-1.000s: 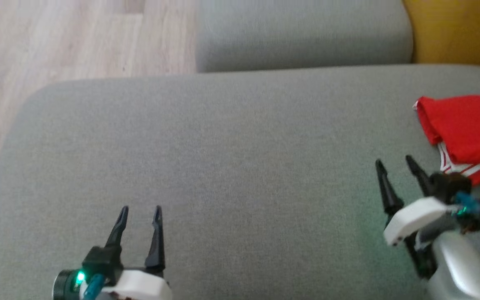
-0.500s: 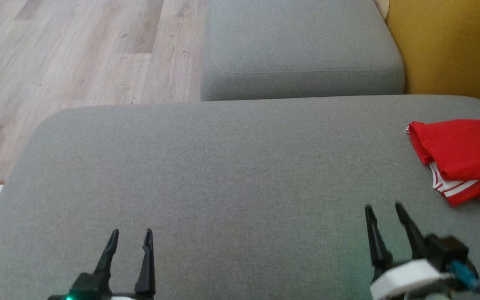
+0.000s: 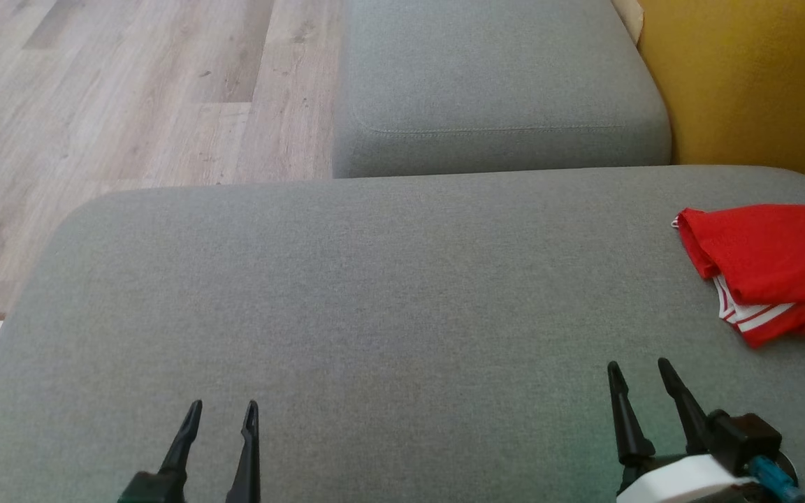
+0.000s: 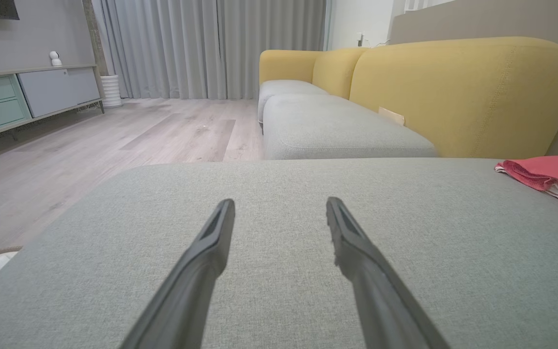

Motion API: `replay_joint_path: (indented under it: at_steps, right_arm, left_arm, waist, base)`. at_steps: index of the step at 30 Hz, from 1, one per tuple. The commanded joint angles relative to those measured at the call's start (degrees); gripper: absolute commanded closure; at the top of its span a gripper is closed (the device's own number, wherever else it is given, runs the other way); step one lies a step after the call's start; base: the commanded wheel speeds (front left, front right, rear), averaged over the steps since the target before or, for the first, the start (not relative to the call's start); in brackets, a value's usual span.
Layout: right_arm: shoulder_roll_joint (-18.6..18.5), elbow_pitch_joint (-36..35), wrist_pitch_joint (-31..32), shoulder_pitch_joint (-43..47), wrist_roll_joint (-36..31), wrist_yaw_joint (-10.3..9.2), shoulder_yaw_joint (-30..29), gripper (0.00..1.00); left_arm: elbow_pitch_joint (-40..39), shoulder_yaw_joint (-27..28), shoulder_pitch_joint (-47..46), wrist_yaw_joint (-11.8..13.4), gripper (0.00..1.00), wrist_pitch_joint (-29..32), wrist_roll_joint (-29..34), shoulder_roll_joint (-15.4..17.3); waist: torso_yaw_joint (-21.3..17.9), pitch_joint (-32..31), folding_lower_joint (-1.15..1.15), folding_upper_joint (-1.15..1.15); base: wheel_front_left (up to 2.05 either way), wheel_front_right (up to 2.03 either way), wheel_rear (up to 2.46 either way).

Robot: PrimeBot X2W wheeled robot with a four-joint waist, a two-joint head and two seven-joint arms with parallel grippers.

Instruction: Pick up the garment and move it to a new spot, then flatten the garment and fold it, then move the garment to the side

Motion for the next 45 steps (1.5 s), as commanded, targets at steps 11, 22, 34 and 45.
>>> replay_joint_path:
  at_steps: [11,22,34,45]
  right_arm:
    - [0.1,1.0,0.1,0.1,-0.2,0.0,0.2,1.0]
    - [0.1,1.5,1.9,-0.7,6.4,0.0,-0.7,1.0]
    - [0.0,0.8,3.8,-1.8,14.3,-0.01,-1.8,1.0]
    - [0.0,0.2,5.6,-2.8,21.6,-0.01,-2.8,1.0]
  left_arm:
    - [0.9,0.5,0.0,0.0,1.0,0.1,0.3,0.0]
    - [2.5,1.2,-1.4,-0.6,1.0,1.4,-7.2,0.2]
    - [3.8,2.3,-3.8,-1.6,1.0,3.0,-16.1,0.5]
    - [4.7,3.3,-5.8,-2.5,1.0,4.6,-24.1,0.7]
  waist:
    - [-0.4,-0.2,0.0,0.0]
    - [-0.7,0.6,0.0,0.0]
    - [-0.9,1.5,0.0,0.0]
    - [-1.2,2.3,0.0,0.0]
  base:
    - [0.0,0.0,0.0]
    - [0.0,0.0,0.0]
    - [0.0,0.0,0.0]
    - [0.0,0.0,0.0]
